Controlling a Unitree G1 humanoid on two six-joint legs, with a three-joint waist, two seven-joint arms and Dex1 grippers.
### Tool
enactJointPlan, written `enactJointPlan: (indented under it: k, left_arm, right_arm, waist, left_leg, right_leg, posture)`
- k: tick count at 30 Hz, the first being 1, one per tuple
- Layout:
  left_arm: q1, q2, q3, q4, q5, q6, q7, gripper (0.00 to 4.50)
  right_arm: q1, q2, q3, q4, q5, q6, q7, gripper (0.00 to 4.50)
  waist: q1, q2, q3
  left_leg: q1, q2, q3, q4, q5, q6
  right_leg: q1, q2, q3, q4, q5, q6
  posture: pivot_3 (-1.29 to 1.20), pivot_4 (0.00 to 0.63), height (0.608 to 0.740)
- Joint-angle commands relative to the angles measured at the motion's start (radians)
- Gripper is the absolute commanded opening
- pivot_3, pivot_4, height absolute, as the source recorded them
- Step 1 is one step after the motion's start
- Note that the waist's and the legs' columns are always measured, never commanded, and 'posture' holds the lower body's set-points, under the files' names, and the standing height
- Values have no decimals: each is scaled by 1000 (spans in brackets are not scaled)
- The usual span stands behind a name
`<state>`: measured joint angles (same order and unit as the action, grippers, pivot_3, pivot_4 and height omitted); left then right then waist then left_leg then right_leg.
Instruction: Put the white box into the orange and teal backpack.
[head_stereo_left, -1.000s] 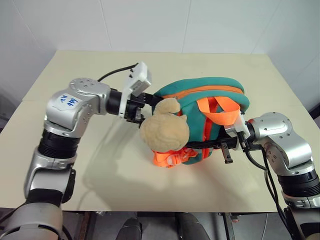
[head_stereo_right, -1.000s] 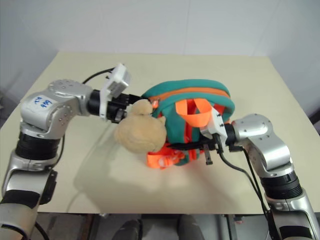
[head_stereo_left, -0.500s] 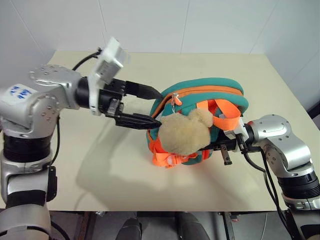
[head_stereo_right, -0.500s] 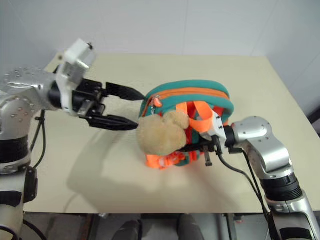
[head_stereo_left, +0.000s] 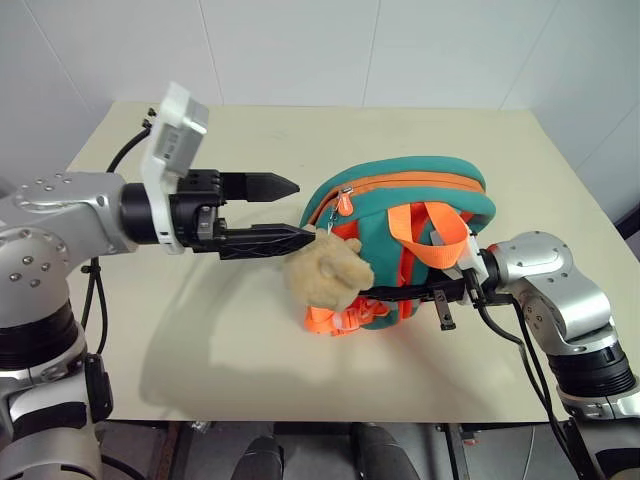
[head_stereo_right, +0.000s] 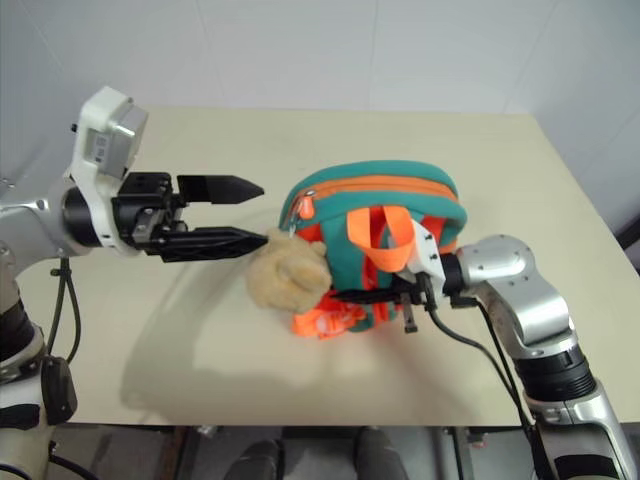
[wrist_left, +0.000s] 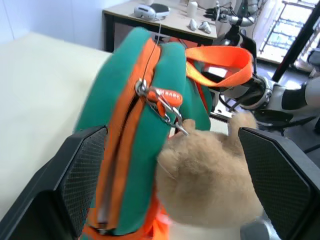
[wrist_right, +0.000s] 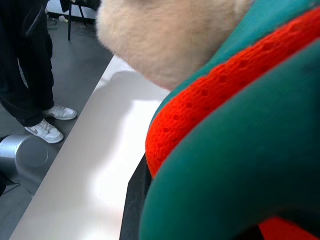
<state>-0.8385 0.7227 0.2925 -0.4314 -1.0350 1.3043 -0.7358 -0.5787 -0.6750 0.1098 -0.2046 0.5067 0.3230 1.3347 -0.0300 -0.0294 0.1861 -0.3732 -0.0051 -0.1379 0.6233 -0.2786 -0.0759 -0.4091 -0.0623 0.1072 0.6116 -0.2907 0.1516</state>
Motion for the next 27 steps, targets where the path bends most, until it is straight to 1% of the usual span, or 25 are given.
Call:
enactJointPlan:
  k: [1,3,5,8,13,15,19,27]
  left_arm:
    - [-2,-43,46,-50,-123,33,125,4470]
    - [3,-61,59,-61,-235,58,214,4470]
    - [16,-50,60,-66,-356,56,297,4470]
    - [49,29,40,-86,-499,34,396,4470]
    - [117,173,9,-104,-655,-26,474,4470]
    - [143,221,-3,-108,-673,-48,496,4470]
    - [173,255,-53,-129,-637,-91,526,4470]
    - [153,205,-174,-151,-516,-170,580,4470]
  right_arm:
    - [-21,7,5,7,-8,-18,5,474]
    - [-21,8,6,12,-9,-22,7,474]
    - [-22,8,5,15,-8,-23,8,474]
    - [-26,12,9,23,-10,-28,10,474]
    - [-38,25,17,45,-17,-37,19,474]
    - [-48,33,21,57,-20,-41,22,474]
    - [-61,45,28,75,-26,-51,28,474]
    - [-71,58,30,88,-32,-57,33,474]
  waist:
    - [0,0,0]
    - [0,0,0]
    - [-2,0,0]
    - [-4,0,0]
    - [-1,0,0]
    - [0,0,0]
    - [1,0,0]
    - [1,0,0]
  left_leg:
    - [0,0,0,0,0,0]
    - [1,0,0,1,0,0]
    - [1,0,0,0,0,0]
    - [1,0,0,0,0,-1]
    - [2,0,1,0,-1,-1]
    - [2,0,1,1,-1,-1]
    - [2,0,2,1,-1,-1]
    - [2,0,3,0,-1,-1]
  right_leg:
    - [0,0,0,0,0,0]
    - [0,0,0,0,0,0]
    - [0,0,1,0,0,0]
    - [0,0,1,1,0,0]
    - [1,0,2,0,0,0]
    - [1,0,2,0,0,0]
    - [1,0,2,0,0,0]
    - [1,0,2,-1,0,0]
  posture:
    - [0,150,740]
    - [0,150,740]
    - [0,150,740]
    - [0,150,740]
    - [0,150,740]
    - [0,150,740]
    - [0,150,740]
    - [0,150,740]
